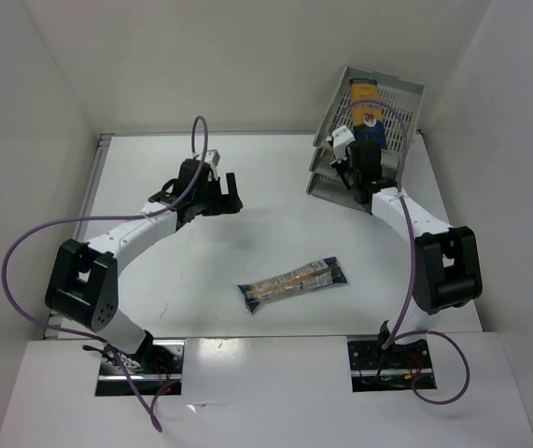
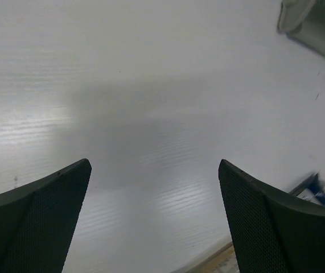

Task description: Place and organize the pasta boxes and bags onto the shelf

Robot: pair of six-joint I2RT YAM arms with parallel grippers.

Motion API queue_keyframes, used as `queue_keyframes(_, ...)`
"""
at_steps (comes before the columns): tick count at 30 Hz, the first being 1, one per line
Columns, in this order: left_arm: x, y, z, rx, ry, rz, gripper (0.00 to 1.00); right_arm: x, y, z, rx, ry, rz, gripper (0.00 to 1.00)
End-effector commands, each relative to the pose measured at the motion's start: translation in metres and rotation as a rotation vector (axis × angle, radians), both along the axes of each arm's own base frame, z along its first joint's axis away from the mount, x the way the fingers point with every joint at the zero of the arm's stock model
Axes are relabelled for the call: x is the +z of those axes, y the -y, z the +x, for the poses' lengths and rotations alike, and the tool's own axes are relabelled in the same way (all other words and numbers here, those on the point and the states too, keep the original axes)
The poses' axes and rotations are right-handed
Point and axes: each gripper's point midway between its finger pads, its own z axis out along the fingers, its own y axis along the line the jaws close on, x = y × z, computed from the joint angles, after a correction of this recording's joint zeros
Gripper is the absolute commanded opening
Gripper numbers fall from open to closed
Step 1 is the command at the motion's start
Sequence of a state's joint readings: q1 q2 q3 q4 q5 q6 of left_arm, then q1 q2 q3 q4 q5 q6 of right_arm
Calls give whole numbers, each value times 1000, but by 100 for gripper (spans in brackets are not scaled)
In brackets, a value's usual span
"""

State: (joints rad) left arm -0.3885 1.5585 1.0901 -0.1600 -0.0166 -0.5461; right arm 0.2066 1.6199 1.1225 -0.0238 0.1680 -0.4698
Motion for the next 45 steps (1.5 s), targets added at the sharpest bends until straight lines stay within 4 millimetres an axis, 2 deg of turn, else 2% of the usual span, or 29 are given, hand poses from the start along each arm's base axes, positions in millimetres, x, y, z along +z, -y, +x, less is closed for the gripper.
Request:
queue_keyframes(1,4,14,3,-235,88,70,100,76,-15,21,-4,184,75,0)
queue_keyframes(2,3,18,-2,-300,100,101,100,87,-34,10,54,185,104,4)
queue_keyframes(4,-7,22,-15,-494,135,235,100,93,-51,-9,97,148,115,13)
queue_keyframes(5,-10,32,-26,-573,141,276,100,98,-69,-20,150,142,124,17)
queue_keyframes(6,-17,33,-36,-626,119,311,100,109,-73,-34,166,152,150,21)
queue_keyframes(7,-17,34,-39,-661,123,344,100,104,-70,-43,158,128,158,26)
queue_keyframes(8,-24,39,-53,-740,105,377,100,106,-71,-50,164,124,179,30)
queue_keyframes(10,-22,49,-69,-833,108,391,100,114,-69,-66,165,121,207,37)
queue_keyframes(11,-24,56,-79,-890,105,391,100,112,-69,-72,177,110,210,50)
queue_keyframes(12,-22,68,-95,-984,120,413,100,115,-71,-78,205,111,209,55)
queue_keyframes(13,-24,73,-105,-1034,119,430,100,127,-70,-86,216,142,221,59)
queue_keyframes(14,-26,78,-115,-1085,122,445,100,126,-68,-91,216,140,220,63)
queue_keyframes(15,-30,89,-134,-1172,120,467,100,129,-69,-96,224,138,235,72)
queue_keyframes(17,-29,97,-147,-1223,122,473,100,140,-66,-103,202,161,264,81)
queue_keyframes(18,-29,102,-153,-1242,126,473,100,148,-66,-104,200,179,277,90)
queue_keyframes(19,-33,110,-163,-1280,121,476,100,152,-53,-103,152,198,265,92)
queue_keyframes(21,-32,123,-166,-1292,146,464,100,167,-34,-102,76,265,252,95)
queue_keyframes(22,-33,130,-169,-1282,131,434,100,175,-12,-101,-19,307,229,95)
queue_keyframes(25,-37,143,-169,-1254,96,389,100,197,24,-108,-140,398,224,96)
queue_keyframes(26,-40,145,-168,-1248,91,385,100,198,46,-111,-211,415,225,96)
queue_keyframes(29,-56,148,-173,-1259,54,389,100,209,77,-130,-313,480,267,96)
queue_keyframes(31,-73,147,-175,-1257,0,395,100,211,86,-145,-345,518,297,96)
queue_keyframes(33,-76,153,-182,-1278,-12,367,100,213,104,-155,-412,543,328,96)
queue_keyframes(36,-84,162,-191,-1317,-1,384,100,216,117,-172,-446,570,334,96)
queue_keyframes(37,-87,164,-192,-1321,4,394,100,224,116,-180,-442,599,340,96)
queue_keyframes(41,-109,174,-184,-1259,-18,431,100,222,117,-188,-444,600,371,96)
queue_keyframes(43,-121,169,-180,-1232,-44,472,100,221,116,-190,-443,596,380,96)
queue_keyframes(44,-125,170,-179,-1232,-46,472,95,221,117,-190,-442,596,380,96)
queue_keyframes(45,-134,161,-185,-1237,-74,483,82,221,115,-190,-432,594,383,96)
